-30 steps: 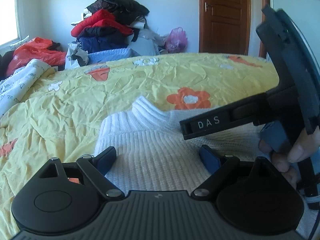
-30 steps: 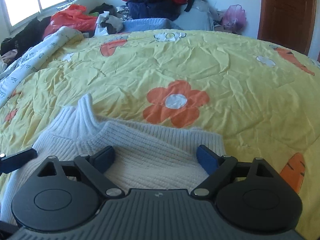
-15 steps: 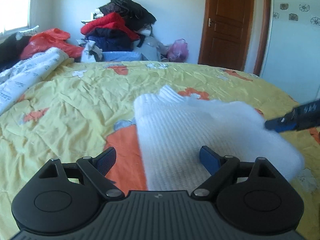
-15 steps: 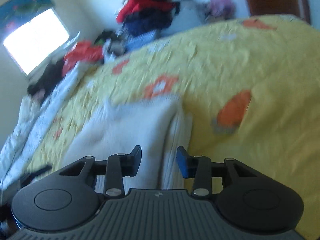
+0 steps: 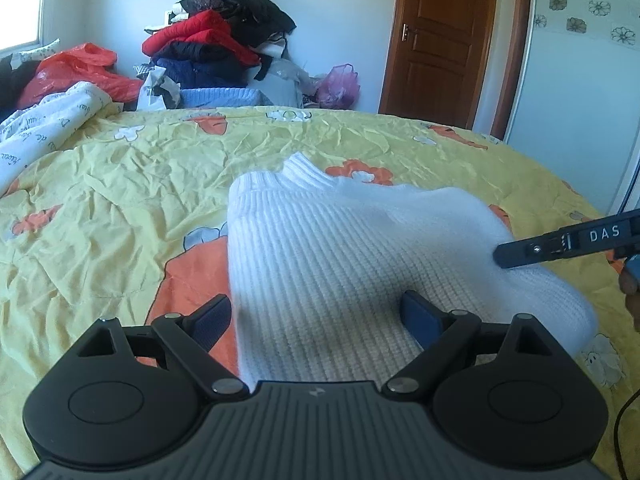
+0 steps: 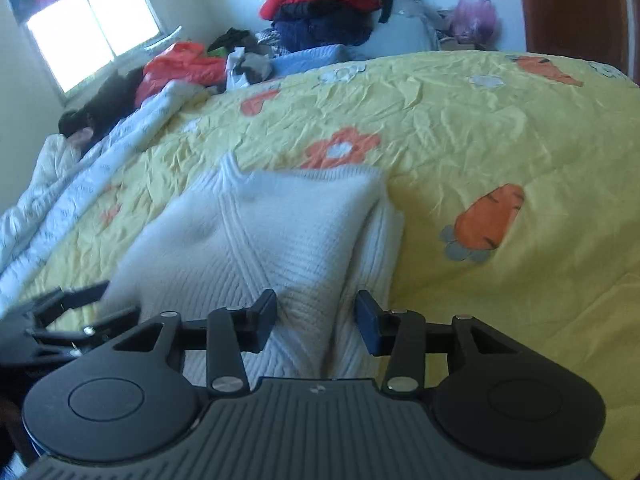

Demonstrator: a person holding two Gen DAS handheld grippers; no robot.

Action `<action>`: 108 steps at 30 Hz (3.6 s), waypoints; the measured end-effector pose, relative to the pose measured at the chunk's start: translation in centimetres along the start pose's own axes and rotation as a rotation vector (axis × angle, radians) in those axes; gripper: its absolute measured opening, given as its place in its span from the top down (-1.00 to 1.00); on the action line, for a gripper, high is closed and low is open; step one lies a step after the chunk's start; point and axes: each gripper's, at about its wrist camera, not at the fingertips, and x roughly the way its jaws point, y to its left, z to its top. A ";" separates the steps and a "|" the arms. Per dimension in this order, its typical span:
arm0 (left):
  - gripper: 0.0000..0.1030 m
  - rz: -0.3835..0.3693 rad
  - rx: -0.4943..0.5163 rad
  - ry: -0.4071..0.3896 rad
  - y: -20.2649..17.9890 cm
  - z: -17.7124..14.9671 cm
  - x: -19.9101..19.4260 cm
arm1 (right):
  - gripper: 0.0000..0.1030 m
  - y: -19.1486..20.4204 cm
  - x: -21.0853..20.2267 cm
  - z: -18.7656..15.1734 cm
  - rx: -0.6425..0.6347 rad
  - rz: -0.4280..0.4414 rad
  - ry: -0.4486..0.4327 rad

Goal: Fold small clothes

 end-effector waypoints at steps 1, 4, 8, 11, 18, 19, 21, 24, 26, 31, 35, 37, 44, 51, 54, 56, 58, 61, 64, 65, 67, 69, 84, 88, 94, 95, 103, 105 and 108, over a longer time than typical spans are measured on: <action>-0.80 0.003 0.008 0.000 -0.1 0.0 0.0 | 0.21 0.1 0.3 -0.1 -0.002 0.019 0.000; -0.79 0.014 0.043 0.004 -0.5 0.5 -0.4 | 0.63 0.7 0.0 0.4 -0.042 0.052 -0.014; -0.80 -0.023 0.100 0.024 -1.5 0.7 0.0 | 0.85 -0.3 -2.1 0.8 -0.086 -0.011 -0.064; -0.91 0.001 0.114 0.013 -1.7 -0.1 1.3 | 0.86 -3.2 -0.2 -1.1 0.005 -0.019 -0.036; -0.88 0.013 0.069 0.004 -1.4 0.8 -1.5 | 0.38 -0.8 -2.5 -0.5 0.002 -0.068 -0.101; -0.88 0.000 0.073 -0.026 -1.6 0.7 -2.6 | 0.38 -0.2 -3.5 -0.5 0.005 -0.067 -0.140; -0.88 -0.027 0.084 -0.066 -2.4 0.3 -4.0 | 0.38 1.4 -5.2 -0.8 -0.006 -0.033 -0.212; -0.89 -0.022 0.149 -0.001 -4.1 -0.9 -2.5 | 0.36 3.9 -4.9 -1.5 -0.056 0.056 -0.180; -1.00 0.028 0.216 -0.022 -4.8 -2.6 -1.1 | 0.40 4.5 -2.8 -2.9 -0.105 0.038 -0.097; -1.00 0.035 0.160 -0.060 -4.6 -2.9 -3.5 | 0.30 3.8 -2.9 -4.7 -0.054 0.015 -0.116; -1.00 0.067 0.048 -0.089 -4.7 -4.9 -5.4 | -0.09 6.1 -6.3 -6.8 -0.117 -0.017 -0.177; -1.00 0.095 0.020 -0.080 -5.1 -6.2 -5.8 | -0.18 6.3 -7.2 -8.5 -0.097 -0.045 -0.213; -1.00 0.108 -0.006 -0.096 -4.3 -7.4 -8.6 | -0.35 6.4 -6.8 -12.9 -0.047 -0.128 -0.177; -1.00 0.142 0.044 -0.138 -4.2 -7.0 -13.7 | -0.43 8.4 -10.3 -15.6 -0.077 -0.150 -0.201; -1.00 0.106 0.053 -0.213 -3.9 -6.8 -17.0 | -0.80 9.7 -12.8 -16.1 -0.122 -0.144 -0.236; -1.00 0.110 0.070 -0.237 -3.9 -6.2 -17.1 | -0.99 10.0 -13.8 -16.2 -0.146 -0.130 -0.269; -1.00 0.127 0.083 -0.218 -4.2 -5.6 -15.3 | -0.97 9.5 -13.2 -15.6 -0.152 -0.131 -0.266; -1.00 0.150 0.087 -0.147 -4.1 -5.6 -10.5 | -0.88 8.4 -10.3 -14.5 -0.107 -0.158 -0.229; -1.00 0.209 0.097 -0.089 -4.4 -6.9 -6.8 | -0.84 7.6 -6.7 -14.0 -0.063 -0.185 -0.173; -1.00 0.215 0.105 -0.079 -4.5 -7.3 -6.1 | -0.83 7.6 -5.7 -14.0 -0.061 -0.195 -0.150; -1.00 0.215 0.118 -0.072 -4.6 -8.0 -5.2 | -0.83 8.0 -3.9 -14.1 -0.086 -0.220 -0.130; -1.00 0.242 0.100 -0.044 -4.3 -8.3 -4.5 | -0.87 8.5 -2.7 -14.3 -0.113 -0.253 -0.124; -1.00 0.164 -0.005 0.057 -2.0 -8.4 -3.6 | -0.97 8.3 -0.9 -14.5 -0.134 -0.338 -0.141; -1.00 0.163 -0.005 0.059 -1.8 -8.3 -3.4 | -0.96 8.3 -0.8 -14.4 -0.137 -0.346 -0.139; -1.00 0.162 -0.005 0.059 -1.7 -8.3 -3.4 | -0.97 8.3 -0.7 -14.4 -0.138 -0.347 -0.139; -1.00 0.162 -0.004 0.059 -1.8 -8.3 -3.4 | -0.97 8.2 -0.8 -14.4 -0.138 -0.347 -0.139; -1.00 0.162 -0.004 0.059 -1.8 -8.3 -3.4 | -0.97 8.2 -0.9 -14.5 -0.112 -0.365 -0.156; -1.00 0.162 -0.004 0.059 -1.8 -8.3 -3.4 | -0.98 8.3 -0.7 -14.5 -0.117 -0.372 -0.151; -1.00 0.162 -0.004 0.059 -1.8 -8.3 -3.3 | -0.98 8.4 -0.7 -14.5 -0.119 -0.374 -0.150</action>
